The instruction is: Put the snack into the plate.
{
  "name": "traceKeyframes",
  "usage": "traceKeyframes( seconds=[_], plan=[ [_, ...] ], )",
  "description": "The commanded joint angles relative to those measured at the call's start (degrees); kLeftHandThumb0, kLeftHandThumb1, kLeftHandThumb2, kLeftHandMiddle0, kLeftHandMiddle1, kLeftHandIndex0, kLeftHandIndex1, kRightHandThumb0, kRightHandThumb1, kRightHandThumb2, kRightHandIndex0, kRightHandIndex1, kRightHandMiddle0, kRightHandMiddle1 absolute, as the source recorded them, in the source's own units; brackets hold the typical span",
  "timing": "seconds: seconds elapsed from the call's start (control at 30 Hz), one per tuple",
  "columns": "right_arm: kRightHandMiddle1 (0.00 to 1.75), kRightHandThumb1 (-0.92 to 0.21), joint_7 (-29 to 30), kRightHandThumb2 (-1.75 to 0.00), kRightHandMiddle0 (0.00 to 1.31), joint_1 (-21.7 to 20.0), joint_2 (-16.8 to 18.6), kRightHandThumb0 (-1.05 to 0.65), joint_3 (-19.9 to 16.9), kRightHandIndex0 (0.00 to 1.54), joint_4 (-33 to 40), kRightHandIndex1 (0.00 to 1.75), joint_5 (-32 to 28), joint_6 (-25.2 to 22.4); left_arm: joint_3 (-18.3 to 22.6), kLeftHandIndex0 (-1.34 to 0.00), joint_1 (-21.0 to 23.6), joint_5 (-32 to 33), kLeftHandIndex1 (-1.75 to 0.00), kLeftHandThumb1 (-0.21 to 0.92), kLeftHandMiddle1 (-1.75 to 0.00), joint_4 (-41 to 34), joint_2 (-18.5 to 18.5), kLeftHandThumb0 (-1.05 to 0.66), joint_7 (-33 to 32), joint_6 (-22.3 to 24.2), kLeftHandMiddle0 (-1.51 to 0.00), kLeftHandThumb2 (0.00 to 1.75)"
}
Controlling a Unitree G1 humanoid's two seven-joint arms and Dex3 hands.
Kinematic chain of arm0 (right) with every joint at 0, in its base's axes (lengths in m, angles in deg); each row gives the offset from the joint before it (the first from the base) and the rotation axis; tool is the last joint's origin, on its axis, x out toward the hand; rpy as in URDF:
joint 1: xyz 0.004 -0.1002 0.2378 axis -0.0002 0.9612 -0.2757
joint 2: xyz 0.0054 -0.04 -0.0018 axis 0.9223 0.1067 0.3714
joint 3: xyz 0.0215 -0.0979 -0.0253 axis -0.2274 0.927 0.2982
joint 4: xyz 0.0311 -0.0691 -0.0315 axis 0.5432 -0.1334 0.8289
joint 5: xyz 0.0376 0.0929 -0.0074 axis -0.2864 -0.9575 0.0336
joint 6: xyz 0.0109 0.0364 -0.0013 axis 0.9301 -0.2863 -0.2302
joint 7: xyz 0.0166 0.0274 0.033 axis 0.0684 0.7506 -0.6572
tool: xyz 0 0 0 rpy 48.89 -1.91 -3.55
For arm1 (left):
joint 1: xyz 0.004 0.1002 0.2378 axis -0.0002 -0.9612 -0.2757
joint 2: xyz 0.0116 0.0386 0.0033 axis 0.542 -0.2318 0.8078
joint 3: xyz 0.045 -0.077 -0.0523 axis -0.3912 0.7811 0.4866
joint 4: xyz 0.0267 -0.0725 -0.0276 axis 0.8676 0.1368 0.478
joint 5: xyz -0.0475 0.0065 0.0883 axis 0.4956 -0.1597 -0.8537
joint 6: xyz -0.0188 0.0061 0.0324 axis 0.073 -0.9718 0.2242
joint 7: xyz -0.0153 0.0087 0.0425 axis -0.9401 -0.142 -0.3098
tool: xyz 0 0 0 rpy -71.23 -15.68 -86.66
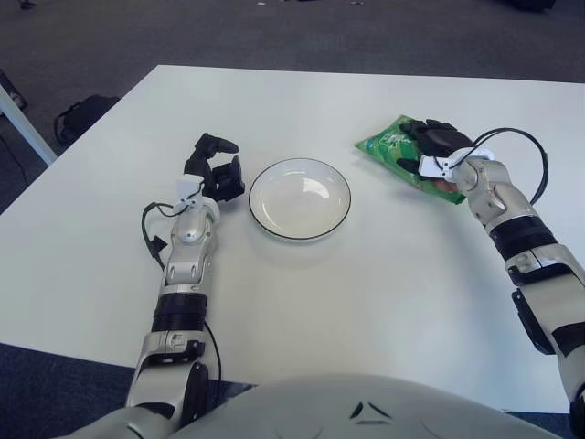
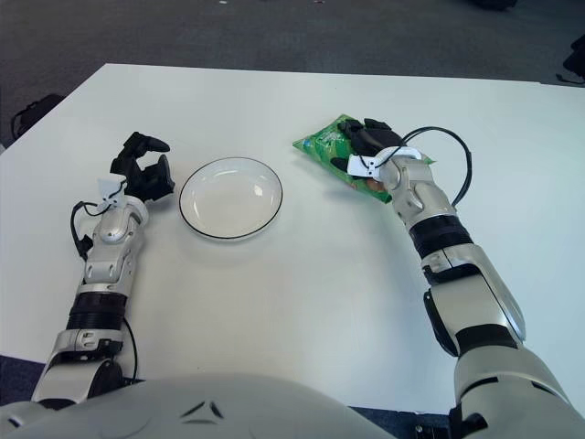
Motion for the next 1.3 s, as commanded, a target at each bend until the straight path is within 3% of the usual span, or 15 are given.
traceKeyframes(
  seconds=[0.0, 0.37, 0.67, 0.77, 0.87, 0.93, 1.0, 1.1, 1.2, 1.27],
  plan=[
    [0.35, -0.92, -2.3, -0.94, 0.0, 1.9, 1.4, -1.05, 2.0, 0.0, -3.9, 0.0, -0.3, 0.1, 0.1, -0.45, -2.0, -0.2, -1.75, 0.53, -1.75, 0.6, -0.5, -0.42, -0.6, 0.3, -1.21, 1.06],
    [0.29, -0.92, -2.2, -0.95, 0.0, 2.7, 1.2, -1.05, 3.0, 0.0, -5.6, 0.0, -0.3, 0.7, 0.3, -0.45, -2.2, -0.2, -1.75, 0.53, -1.75, 0.1, -0.1, -0.42, -0.4, 1.1, -1.2, 1.05],
    [0.35, -0.92, 3.1, -0.96, 0.0, 2.2, 1.1, -1.05, 4.7, 0.0, -8.6, 0.0, 1.9, -0.3, 0.5, -0.44, -2.4, -0.3, -1.75, 0.54, -1.75, -0.9, -0.2, -0.42, -0.8, 2.1, -1.18, 1.04],
    [0.48, -0.92, 6.2, -0.96, 0.0, 2.4, 1.1, -1.04, 4.9, 0.0, -9.0, 0.0, 2.4, -0.9, 0.5, -0.44, -2.5, -0.4, -1.75, 0.53, -1.75, -1.2, -0.4, -0.42, -1.1, 2.3, -1.17, 1.04],
    [0.77, -0.92, 9.4, -0.93, 0.0, 3.6, 0.8, -0.97, 4.6, 0.0, -7.4, 0.0, 2.4, -1.6, 0.4, -0.44, -2.5, -0.5, -1.75, 0.53, -1.75, -1.5, -0.4, -0.42, -1.2, 2.5, -1.16, 1.05],
    [1.09, -0.92, 11.9, -0.85, 0.0, 4.8, 0.3, -0.87, 4.4, 0.0, -5.5, 0.0, 2.8, -2.0, 0.3, -0.44, -2.6, -0.5, -1.75, 0.53, -1.75, -1.7, -0.4, -0.42, -1.3, 2.6, -1.16, 1.05],
    [1.26, -0.9, 15.2, -0.77, 0.04, 5.2, 0.1, -0.76, 4.8, 0.0, -5.0, 0.24, 3.7, -2.0, 0.3, -0.44, -2.6, -0.5, -1.75, 0.53, -1.75, -1.9, -0.3, -0.42, -1.4, 2.8, -1.16, 1.05],
    [1.56, -0.83, 19.3, -0.69, 0.22, 5.4, -0.1, -0.5, 5.5, 0.0, -5.0, 1.03, 5.2, -1.5, 0.3, -0.45, -2.7, -0.5, -1.75, 0.53, -1.75, -2.2, -0.3, -0.42, -1.4, 3.1, -1.16, 1.05],
    [1.68, -0.65, 23.5, -0.9, 0.35, 6.3, -1.0, -0.43, 5.4, 0.0, -3.8, 1.51, 6.0, 0.0, 0.2, -0.45, -2.7, -0.4, -1.75, 0.53, -1.75, -2.5, -0.3, -0.42, -1.4, 3.4, -1.17, 1.05],
    [1.71, -0.49, 25.1, -1.11, 0.47, 6.8, -1.3, -0.22, 4.8, 0.18, -3.1, 1.62, 5.5, 0.9, 0.2, -0.45, -2.7, -0.4, -1.75, 0.53, -1.75, -2.6, -0.3, -0.42, -1.4, 3.5, -1.17, 1.05]
  ],
)
